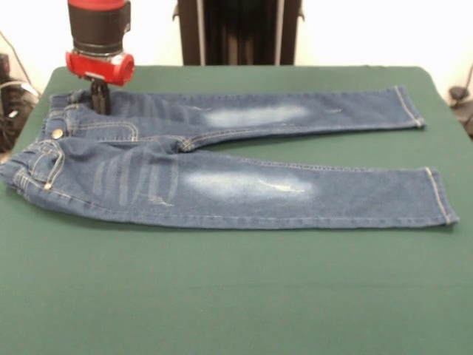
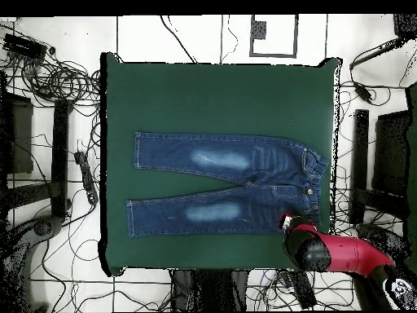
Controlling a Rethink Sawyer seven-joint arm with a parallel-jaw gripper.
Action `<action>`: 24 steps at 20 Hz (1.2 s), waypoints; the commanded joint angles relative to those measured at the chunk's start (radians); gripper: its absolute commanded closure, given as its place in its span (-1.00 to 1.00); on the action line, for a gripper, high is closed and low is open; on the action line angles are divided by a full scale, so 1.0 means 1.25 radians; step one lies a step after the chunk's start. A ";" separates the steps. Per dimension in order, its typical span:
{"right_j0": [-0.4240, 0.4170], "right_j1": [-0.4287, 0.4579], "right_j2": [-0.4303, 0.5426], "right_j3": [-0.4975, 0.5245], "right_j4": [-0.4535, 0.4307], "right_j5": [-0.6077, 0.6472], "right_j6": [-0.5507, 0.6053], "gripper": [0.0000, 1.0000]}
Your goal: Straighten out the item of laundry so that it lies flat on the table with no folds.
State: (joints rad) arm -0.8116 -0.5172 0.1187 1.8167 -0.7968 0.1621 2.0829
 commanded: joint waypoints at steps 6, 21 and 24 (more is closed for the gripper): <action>-0.037 0.165 0.052 -0.047 0.007 -0.022 0.025 1.00; -0.085 -0.005 -0.008 0.082 -0.007 -0.033 0.017 1.00; -0.093 -0.017 -0.013 0.104 -0.001 -0.028 0.021 1.00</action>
State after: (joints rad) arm -0.9122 -0.5310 0.1266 1.8667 -0.7741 0.0885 2.0829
